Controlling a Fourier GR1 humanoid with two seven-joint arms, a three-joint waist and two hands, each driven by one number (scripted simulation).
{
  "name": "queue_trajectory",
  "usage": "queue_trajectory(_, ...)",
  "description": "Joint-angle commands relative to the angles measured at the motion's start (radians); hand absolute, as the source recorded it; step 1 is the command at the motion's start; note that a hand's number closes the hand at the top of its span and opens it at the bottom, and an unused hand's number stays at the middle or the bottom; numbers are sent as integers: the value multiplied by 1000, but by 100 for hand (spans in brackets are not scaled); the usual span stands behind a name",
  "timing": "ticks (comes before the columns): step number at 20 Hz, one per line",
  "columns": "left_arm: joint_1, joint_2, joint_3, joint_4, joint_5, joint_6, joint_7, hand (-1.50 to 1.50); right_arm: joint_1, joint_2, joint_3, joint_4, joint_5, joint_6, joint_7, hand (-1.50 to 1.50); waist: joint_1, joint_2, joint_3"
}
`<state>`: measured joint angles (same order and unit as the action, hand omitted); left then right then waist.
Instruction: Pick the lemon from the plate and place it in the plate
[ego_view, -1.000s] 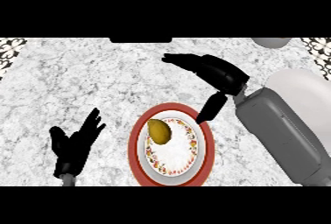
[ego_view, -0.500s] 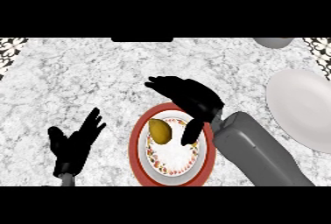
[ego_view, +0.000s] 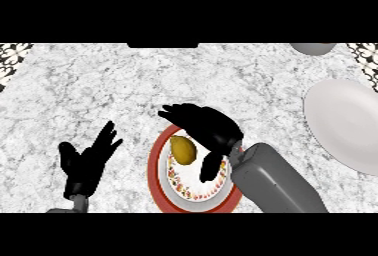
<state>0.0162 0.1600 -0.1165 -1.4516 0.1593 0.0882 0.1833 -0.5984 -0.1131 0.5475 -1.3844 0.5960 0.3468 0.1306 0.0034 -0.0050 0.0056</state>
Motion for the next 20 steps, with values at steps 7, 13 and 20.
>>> queue_trajectory(7, 30, -43, -18, 29, -44, 6, -7, 0, 47, 53, 33, 103, 214, -94, -23, -150, 2, 5, -6)
queue_trajectory(13, -70, -30, 33, 65, -21, -17, 66, 0, -9, 112, 25, 225, 239, -146, -11, -150, 4, 7, -6)
queue_trajectory(20, 79, -18, 29, -24, -18, -65, 19, 0, 28, 103, 14, 302, 288, -147, -120, -150, 7, 6, -5)
